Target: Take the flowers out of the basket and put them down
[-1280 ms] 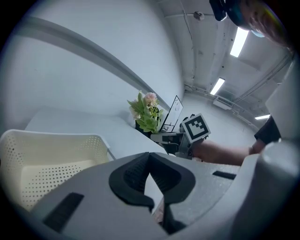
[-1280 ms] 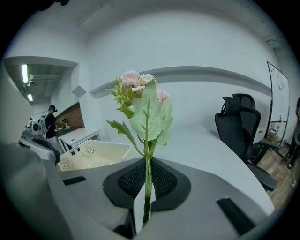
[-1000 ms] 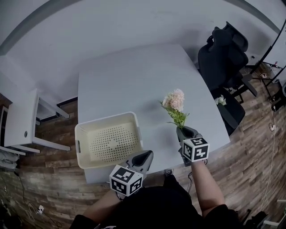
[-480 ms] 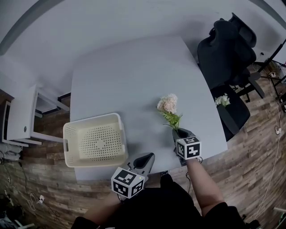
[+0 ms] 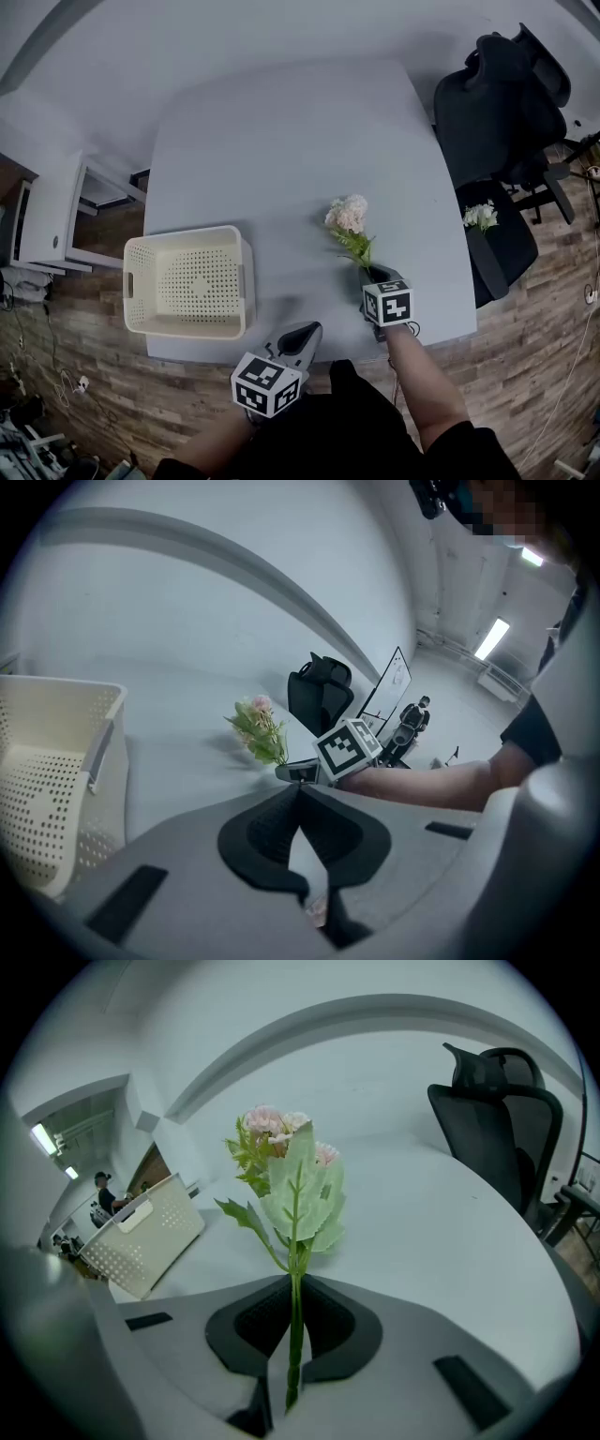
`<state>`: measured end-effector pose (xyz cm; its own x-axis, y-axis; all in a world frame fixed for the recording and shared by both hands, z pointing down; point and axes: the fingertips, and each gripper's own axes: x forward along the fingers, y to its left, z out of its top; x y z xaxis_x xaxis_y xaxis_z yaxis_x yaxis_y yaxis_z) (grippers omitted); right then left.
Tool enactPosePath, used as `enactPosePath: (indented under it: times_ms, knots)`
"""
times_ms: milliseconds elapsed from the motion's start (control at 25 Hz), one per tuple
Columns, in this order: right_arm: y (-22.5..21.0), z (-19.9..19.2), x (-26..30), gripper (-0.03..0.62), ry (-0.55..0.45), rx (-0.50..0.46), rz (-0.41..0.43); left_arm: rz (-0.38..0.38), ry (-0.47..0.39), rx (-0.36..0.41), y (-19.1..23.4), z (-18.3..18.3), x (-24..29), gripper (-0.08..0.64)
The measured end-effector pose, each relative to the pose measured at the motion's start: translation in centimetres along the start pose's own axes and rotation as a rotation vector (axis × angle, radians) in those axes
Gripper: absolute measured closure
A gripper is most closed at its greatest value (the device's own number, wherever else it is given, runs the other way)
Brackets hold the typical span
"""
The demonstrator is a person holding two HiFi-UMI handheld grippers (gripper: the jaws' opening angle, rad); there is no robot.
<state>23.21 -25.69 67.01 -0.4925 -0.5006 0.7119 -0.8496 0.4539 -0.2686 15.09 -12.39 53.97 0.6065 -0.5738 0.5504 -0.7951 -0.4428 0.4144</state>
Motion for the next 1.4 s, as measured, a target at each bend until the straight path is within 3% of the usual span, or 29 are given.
enactPosePath:
  times_ms: [720,1000,1240,1400]
  knots:
    - [-0.2,-1.0,2.8,0.552,0.096,-0.042,0.057,0.093,-0.019,-0.074,0.7,0.1,1.0,0.554]
    - [0.5,-1.5,2.6,0.494,0.113,-0.050,0.100,0.114,-0.030,-0.075,0.1,-0.1,0.5,0.552]
    - [0.8,-1.9,2.3,0.414,0.146,-0.121,0.119,0.144,-0.045,-0.078,-0.2,-0.1,-0.4,0.552]
    - [1.4,-1.9,1.4,0.407,0.145,-0.166,0.120,0.159,-0.067,-0.077,-0.4,-0.2,-1.6,0.552]
